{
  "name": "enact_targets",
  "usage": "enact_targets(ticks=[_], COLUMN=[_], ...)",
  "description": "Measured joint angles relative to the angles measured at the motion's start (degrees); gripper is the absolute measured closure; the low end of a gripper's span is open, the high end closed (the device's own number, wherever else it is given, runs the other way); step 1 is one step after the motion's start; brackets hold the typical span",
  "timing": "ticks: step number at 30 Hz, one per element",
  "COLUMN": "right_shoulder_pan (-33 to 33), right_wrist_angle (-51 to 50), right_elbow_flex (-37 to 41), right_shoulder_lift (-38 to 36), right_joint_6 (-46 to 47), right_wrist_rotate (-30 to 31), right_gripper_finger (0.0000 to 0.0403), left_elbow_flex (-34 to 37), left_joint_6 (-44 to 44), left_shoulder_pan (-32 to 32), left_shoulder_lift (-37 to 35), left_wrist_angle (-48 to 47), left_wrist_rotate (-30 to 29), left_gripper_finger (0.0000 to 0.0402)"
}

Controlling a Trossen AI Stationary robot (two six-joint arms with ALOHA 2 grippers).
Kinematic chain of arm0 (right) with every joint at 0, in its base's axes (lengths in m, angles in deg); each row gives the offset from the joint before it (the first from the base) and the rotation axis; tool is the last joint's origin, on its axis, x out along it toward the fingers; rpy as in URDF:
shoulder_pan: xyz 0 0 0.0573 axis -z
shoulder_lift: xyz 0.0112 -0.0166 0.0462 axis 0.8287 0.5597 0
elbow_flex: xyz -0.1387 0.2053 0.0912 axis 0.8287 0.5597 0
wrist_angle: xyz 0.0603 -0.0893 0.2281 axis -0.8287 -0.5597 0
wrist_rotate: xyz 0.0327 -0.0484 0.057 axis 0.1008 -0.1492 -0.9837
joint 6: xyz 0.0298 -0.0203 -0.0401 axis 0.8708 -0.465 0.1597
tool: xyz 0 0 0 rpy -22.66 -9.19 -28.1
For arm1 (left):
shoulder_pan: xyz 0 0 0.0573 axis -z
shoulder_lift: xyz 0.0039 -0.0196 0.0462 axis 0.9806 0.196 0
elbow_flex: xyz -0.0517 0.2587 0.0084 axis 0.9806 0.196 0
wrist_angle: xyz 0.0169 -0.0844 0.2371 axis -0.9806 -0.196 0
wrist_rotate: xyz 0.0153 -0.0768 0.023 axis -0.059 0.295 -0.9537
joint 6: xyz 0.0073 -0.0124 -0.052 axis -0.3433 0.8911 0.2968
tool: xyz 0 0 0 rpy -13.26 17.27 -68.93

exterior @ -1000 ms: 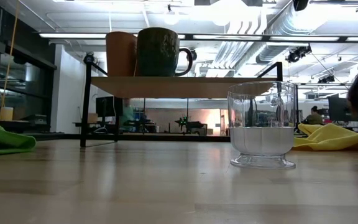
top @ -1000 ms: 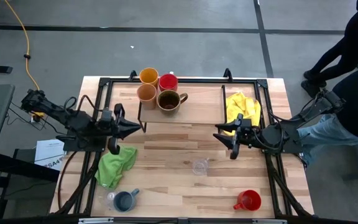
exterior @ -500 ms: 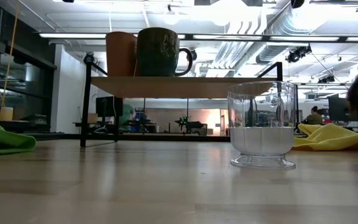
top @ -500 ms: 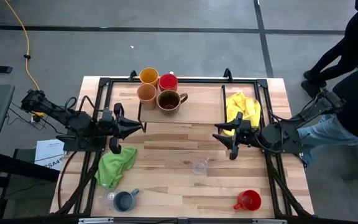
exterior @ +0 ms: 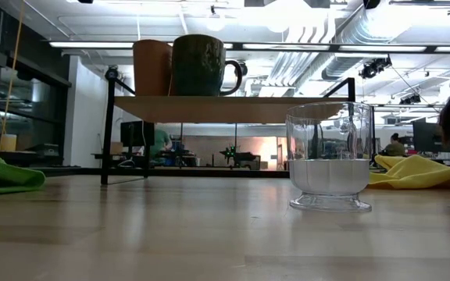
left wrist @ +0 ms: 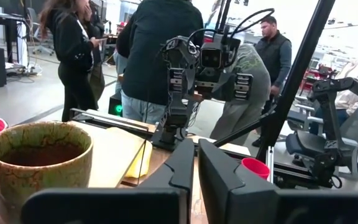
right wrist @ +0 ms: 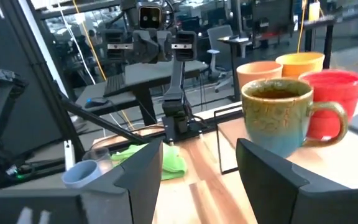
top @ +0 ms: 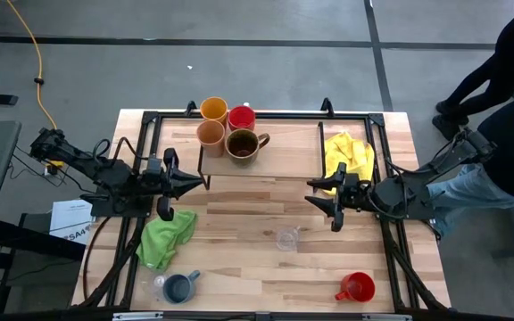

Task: Stack small to large cups/mugs on shelf
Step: Put the red mug on the shelf

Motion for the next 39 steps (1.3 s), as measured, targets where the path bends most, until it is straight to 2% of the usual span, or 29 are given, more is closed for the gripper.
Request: enact_targets(ticks=[4, 8, 13, 16, 20, 29, 33, 39], right_shoulder_pan=[-0.1, -2.0, -5.6, -9.3, -15.7, -29.4, -32.0, -32.3], right_wrist_angle=[-9.2, -31.1, -60.1, -70.3, -74.5, -76.9, -78.2, -81.4], right_elbow_flex=[-5.1, -16.6, -30.0, -33.5, -33.7, -31.6, -31.6, -31.6], right_shoulder_lift=[0.9, 5.9, 15.9, 21.1, 25.7, 30.5, 31.8, 34.9], right_joint_6=[5.0, 11.1, 24.1, 32.0, 41.0, 60.0, 61.6, 61.6], right_wrist_rotate=[-3.1, -9.0, -22.5, -29.7, -35.9, -37.6, -37.6, -37.5], right_gripper_finger=[0.0206, 0.0206, 0.0206, 0.0206, 0.0206, 0.0206, 0.0206, 0.0206], left_elbow_flex=[0.0, 0.0, 0.0, 0.0, 0.0, 0.0, 0.0, 0.0], left_joint_6=[1.4, 3.9, 3.9, 3.9, 3.9, 3.9, 3.9, 3.9], left_shoulder_pan=[0.0, 0.0, 0.0, 0.0, 0.0, 0.0, 0.0, 0.0], left_shoulder_lift=[0.0, 0.0, 0.0, 0.0, 0.0, 0.0, 0.0, 0.0], left_wrist_angle=[0.0, -0.8, -3.4, -4.4, -4.6, -4.6, -4.6, -4.6], left_wrist_rotate=[0.0, -0.1, -0.8, -0.9, -0.9, -0.9, -0.9, -0.9], left_gripper_finger=[0.04, 0.0401, 0.04, 0.0401, 0.04, 0.0401, 0.04, 0.04])
